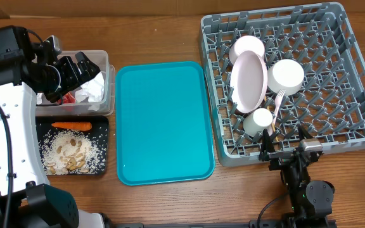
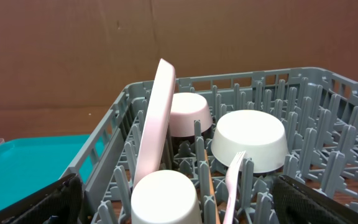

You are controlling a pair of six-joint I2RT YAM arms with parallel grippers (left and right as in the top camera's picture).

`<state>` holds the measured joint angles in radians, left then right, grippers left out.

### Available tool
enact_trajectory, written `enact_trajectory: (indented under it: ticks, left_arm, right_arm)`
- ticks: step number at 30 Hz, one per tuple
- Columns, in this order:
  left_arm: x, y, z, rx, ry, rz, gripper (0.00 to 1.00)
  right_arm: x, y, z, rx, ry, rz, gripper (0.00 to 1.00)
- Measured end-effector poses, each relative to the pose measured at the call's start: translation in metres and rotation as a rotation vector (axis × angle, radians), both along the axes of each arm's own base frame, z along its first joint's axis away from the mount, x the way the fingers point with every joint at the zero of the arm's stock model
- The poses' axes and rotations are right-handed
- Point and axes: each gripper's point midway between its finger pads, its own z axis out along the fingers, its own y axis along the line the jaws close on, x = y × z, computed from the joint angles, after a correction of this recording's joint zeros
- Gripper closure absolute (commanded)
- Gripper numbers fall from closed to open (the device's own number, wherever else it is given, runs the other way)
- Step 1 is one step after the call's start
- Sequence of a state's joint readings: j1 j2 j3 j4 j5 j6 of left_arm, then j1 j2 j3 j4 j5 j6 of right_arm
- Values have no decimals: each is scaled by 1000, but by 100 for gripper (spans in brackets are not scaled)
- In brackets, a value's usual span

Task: Sort waste into correct bins and load items into the dishwasher

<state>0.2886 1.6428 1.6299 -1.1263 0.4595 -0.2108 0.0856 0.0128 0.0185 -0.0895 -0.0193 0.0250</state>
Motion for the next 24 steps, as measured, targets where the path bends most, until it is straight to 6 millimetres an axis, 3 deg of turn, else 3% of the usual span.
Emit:
enact_trajectory:
  ticks: [8, 11, 14, 18, 24]
  left_arm:
    - [-1, 0, 2, 2, -4, 0, 0]
    - [-4, -4, 13, 11, -35, -7, 0]
    - [-13, -15, 38, 32, -104, -29, 0]
    - [-42, -54, 93, 65, -266, -120, 0]
    - [-86, -108, 142, 66, -433, -272, 0]
  right_arm:
    - [0, 0, 0, 0, 0, 1, 0]
    - [0, 0, 0, 0, 0, 1, 0]
    - [0, 0, 0, 0, 0, 1, 0]
    - [0, 0, 0, 0, 0, 1, 0]
    - [0, 0, 0, 0, 0, 1, 0]
